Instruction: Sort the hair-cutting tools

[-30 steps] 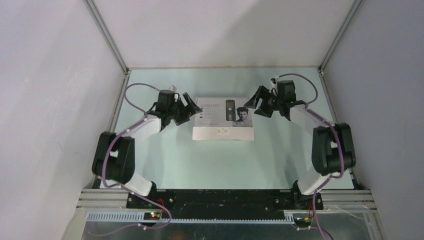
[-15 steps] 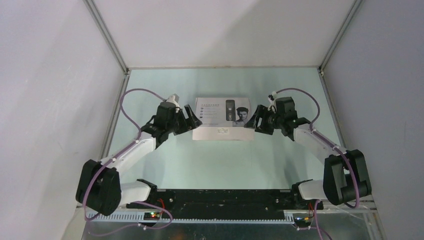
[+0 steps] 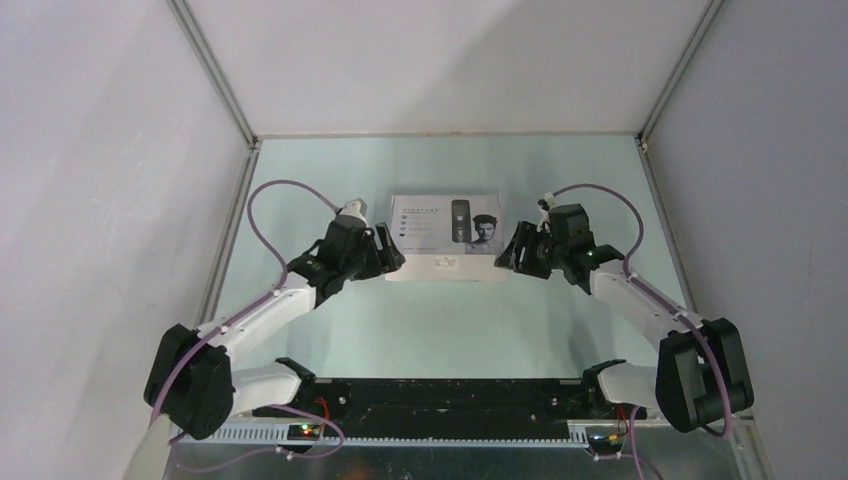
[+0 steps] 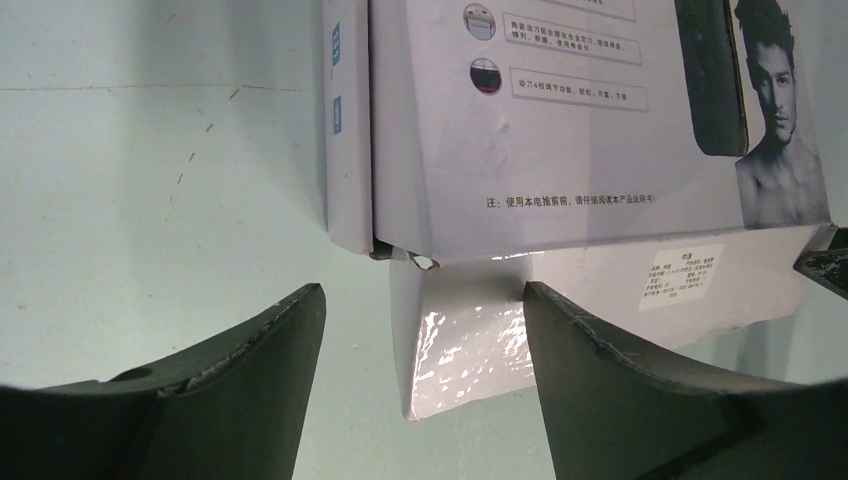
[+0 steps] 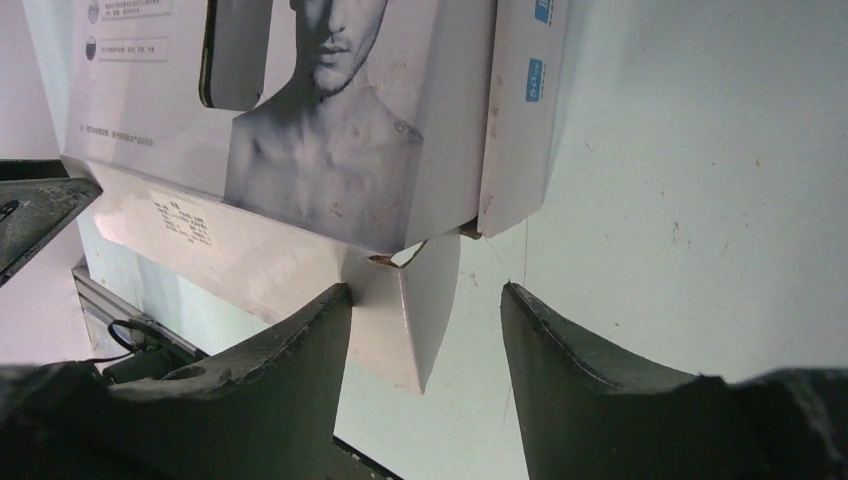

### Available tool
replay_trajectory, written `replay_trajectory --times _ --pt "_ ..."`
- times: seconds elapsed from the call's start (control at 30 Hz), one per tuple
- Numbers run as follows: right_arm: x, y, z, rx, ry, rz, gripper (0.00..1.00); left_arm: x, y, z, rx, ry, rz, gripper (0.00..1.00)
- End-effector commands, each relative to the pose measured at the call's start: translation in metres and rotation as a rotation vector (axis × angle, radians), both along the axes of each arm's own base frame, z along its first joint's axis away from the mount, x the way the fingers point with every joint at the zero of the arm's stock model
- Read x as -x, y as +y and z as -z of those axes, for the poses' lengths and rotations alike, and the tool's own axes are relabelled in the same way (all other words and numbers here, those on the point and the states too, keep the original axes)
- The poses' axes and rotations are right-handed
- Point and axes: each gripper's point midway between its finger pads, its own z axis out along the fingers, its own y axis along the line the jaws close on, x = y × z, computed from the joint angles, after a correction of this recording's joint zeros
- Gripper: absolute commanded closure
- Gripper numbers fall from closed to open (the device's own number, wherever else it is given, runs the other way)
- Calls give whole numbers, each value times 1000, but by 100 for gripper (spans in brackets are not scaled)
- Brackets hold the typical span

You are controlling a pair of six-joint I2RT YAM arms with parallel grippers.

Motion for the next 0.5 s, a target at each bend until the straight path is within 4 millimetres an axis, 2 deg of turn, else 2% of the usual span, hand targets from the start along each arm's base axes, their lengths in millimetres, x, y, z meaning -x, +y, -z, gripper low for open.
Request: replay_trajectory --times 0.0,0.07,0.2,0.23,0.27,0.3,0.33,0.37,0.4,0.43,0.47 --pt "4 -4 -3 48 -39 -6 40 8 10 3 -87 -24 -3 22" --pt "7 -3 -8 66 -66 -16 40 12 7 -3 -104 -55 12 21" --pt "13 -2 -25 92 -169 -28 40 22 7 -26 -116 -180 18 20" --pt "17 0 -29 90 -213 -41 40 22 13 -24 -138 -203 -3 20" --pt "19 -3 -24 111 -228 -32 40 26 11 -31 -124 -238 1 20" --pt "21 0 -33 104 -284 -47 41 27 15 -28 -133 -258 -14 20" --pt "25 0 -27 124 -296 -49 41 30 14 -34 -118 -286 -10 20" --pt "24 1 -34 122 -346 -52 41 30 16 -30 -125 -304 -21 20" --pt "27 1 -28 139 -357 -55 41 30 14 -36 -109 -341 -22 20" --pt "26 1 -32 140 -389 -57 41 32 16 -31 -122 -347 -15 21" --pt "29 3 -27 153 -395 -65 42 32 14 -36 -118 -381 -11 21"
